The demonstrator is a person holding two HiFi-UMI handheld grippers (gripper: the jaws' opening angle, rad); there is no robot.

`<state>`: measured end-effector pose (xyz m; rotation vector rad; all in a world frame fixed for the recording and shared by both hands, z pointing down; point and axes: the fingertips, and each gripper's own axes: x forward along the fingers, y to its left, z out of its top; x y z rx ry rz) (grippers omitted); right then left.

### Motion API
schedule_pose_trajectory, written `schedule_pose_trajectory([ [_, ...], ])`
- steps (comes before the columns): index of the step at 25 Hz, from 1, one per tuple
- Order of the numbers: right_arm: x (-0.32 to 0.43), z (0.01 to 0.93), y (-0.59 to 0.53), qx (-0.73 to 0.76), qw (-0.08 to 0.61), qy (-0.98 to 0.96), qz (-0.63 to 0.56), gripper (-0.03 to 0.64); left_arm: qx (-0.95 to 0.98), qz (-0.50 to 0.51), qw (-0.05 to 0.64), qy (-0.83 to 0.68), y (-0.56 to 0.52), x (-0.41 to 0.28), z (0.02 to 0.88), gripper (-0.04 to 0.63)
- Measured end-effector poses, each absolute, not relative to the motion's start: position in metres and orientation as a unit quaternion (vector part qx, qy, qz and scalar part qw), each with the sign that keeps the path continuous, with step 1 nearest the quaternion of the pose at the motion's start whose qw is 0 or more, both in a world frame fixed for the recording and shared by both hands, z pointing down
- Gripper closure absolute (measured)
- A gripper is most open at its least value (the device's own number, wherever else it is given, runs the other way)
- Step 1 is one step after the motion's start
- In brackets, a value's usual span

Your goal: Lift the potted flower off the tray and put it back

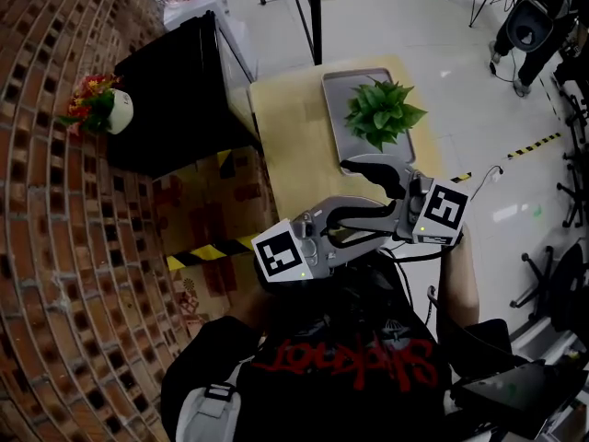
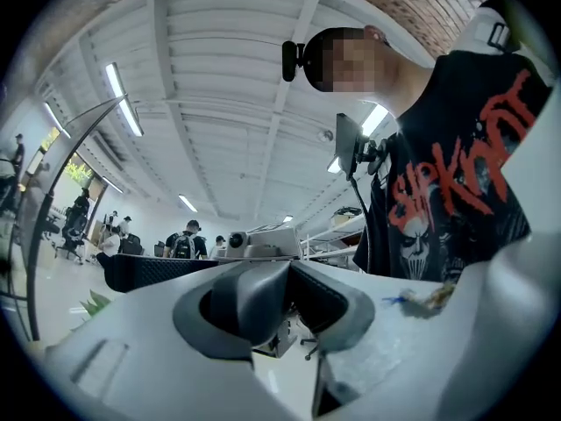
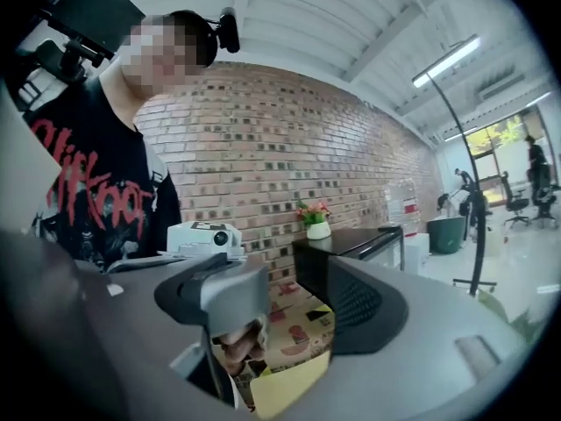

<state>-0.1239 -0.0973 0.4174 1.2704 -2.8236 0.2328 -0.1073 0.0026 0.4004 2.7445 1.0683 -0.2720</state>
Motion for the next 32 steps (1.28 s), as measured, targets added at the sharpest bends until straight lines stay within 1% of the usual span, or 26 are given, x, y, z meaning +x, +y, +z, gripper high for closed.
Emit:
schedule_pose_trajectory([
  [3,-0.110,0.423,-0.113,0.468,0.037,-0.876,0.110,0.130,0.923,-0.110,0.125,0.348,-0.008,-0.108,0.394,0.454],
  [5,-0.103,0.422,-0.122,0.497,0.054,-0.858,0.120,0.025,0.921,-0.123,0.137,0.342,-0.015,-0.110,0.389,0.454],
  [7,-0.104,0.416,-0.126,0.499,0.051,-0.859,0.102,0.025,0.924,-0.121,0.119,0.341,-0.017,-0.111,0.387,0.454],
  [10,-0.105,0.407,-0.130,0.484,0.024,-0.872,0.065,0.025,0.935,-0.099,0.077,0.332,-0.018,-0.108,0.389,0.454],
  [14,-0.110,0.401,-0.144,0.453,-0.005,-0.891,0.036,0.025,0.949,-0.076,0.046,0.303,-0.032,-0.105,0.394,0.454],
  [16,-0.110,0.405,-0.152,0.445,-0.021,-0.894,0.041,0.026,0.951,-0.070,0.055,0.295,-0.040,-0.103,0.397,0.454],
  [20,-0.109,0.420,-0.159,0.451,-0.024,-0.889,0.075,0.026,0.948,-0.078,0.089,0.296,-0.048,-0.104,0.400,0.454],
  [25,-0.100,0.419,-0.168,0.424,-0.010,-0.902,0.084,0.026,0.955,-0.094,0.085,0.267,-0.058,-0.087,0.394,0.454],
  [29,-0.105,0.425,-0.175,0.403,-0.032,-0.911,0.080,0.026,0.962,-0.083,0.079,0.246,-0.065,-0.087,0.400,0.454],
  [32,-0.105,0.428,-0.181,0.392,-0.024,-0.916,0.083,0.026,0.965,-0.095,0.081,0.233,-0.071,-0.084,0.400,0.454],
])
